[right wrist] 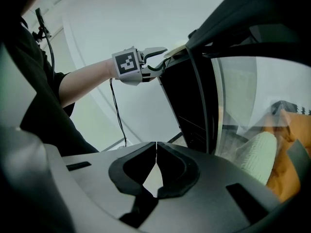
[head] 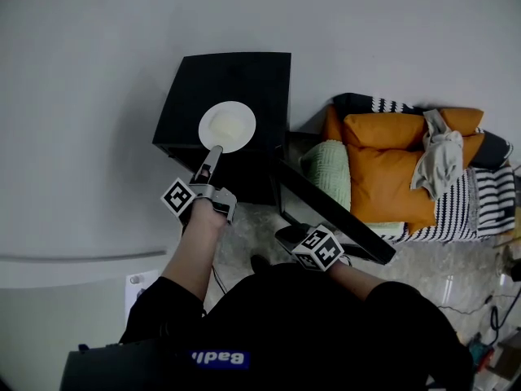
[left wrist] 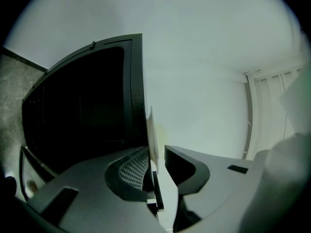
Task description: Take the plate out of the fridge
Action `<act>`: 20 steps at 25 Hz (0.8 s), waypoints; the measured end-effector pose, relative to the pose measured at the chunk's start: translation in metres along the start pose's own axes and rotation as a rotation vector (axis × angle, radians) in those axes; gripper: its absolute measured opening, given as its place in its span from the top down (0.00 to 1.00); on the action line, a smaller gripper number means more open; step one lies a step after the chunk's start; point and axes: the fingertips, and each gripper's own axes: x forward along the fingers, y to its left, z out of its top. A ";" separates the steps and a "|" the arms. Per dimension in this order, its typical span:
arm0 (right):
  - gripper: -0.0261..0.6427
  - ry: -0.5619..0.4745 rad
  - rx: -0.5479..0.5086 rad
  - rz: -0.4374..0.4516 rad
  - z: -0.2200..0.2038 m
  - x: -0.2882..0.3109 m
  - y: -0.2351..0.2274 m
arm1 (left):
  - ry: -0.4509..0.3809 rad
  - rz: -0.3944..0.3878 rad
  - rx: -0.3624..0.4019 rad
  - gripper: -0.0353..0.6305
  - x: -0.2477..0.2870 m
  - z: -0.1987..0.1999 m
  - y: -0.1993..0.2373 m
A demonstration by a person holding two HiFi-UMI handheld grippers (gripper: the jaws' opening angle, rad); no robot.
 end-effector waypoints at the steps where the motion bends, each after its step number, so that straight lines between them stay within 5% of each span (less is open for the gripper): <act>1: 0.94 -0.001 -0.003 -0.001 0.001 0.000 0.000 | 0.000 -0.007 0.003 0.81 -0.002 0.000 -0.002; 20: 0.94 0.008 -0.056 0.013 0.011 0.002 -0.002 | 0.032 -0.007 0.033 0.78 -0.027 -0.011 -0.012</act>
